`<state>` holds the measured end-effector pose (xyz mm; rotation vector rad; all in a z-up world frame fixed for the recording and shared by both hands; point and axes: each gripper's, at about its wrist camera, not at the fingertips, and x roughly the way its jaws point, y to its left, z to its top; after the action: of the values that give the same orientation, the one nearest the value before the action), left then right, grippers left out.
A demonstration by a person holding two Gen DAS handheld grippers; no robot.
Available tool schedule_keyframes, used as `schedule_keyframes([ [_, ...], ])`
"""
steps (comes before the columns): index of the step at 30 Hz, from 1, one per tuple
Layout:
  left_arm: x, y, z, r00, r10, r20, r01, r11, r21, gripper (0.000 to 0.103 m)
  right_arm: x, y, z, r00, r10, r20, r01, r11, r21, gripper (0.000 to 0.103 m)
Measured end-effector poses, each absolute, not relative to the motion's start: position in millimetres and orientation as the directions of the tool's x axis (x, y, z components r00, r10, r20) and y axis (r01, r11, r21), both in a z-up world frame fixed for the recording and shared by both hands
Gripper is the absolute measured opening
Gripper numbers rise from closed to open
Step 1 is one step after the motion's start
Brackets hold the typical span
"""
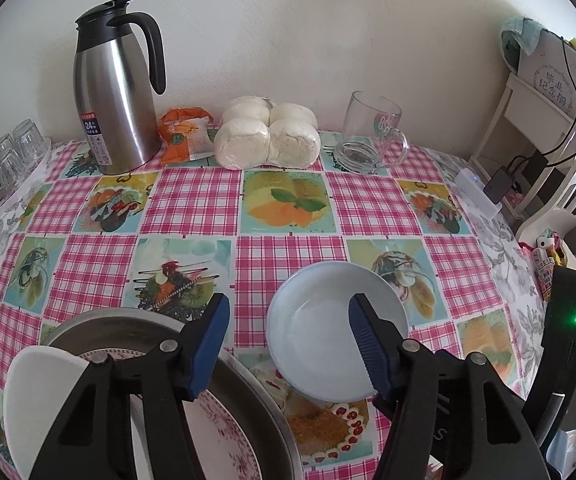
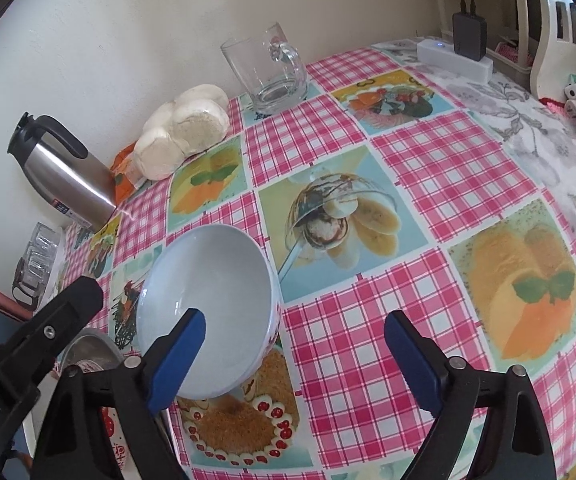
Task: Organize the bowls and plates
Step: 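Move both tools to the plain white round bowl's rim, then close both tools on the white round bowl's rim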
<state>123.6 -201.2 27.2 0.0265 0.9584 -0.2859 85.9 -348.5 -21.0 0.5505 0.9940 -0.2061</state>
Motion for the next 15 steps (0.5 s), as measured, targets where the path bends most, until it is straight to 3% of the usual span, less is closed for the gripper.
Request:
schedule_keyframes([
  [4,125.6,-205.5,24.1,0.543,-0.225,-0.809,0.264,0.960,-0.089,0.064,89.0,-348.0,-30.2,0.532,0.103,-0.840,0.409,0.838,0.362,0.081],
  [15,129.6,-214.4,13.0,0.533,-0.209,-0.820,0.279,0.958,-0.063,0.063,92.8,-348.7,-47.8,0.531,0.172,-0.830,0.417,0.800,0.432,0.045],
])
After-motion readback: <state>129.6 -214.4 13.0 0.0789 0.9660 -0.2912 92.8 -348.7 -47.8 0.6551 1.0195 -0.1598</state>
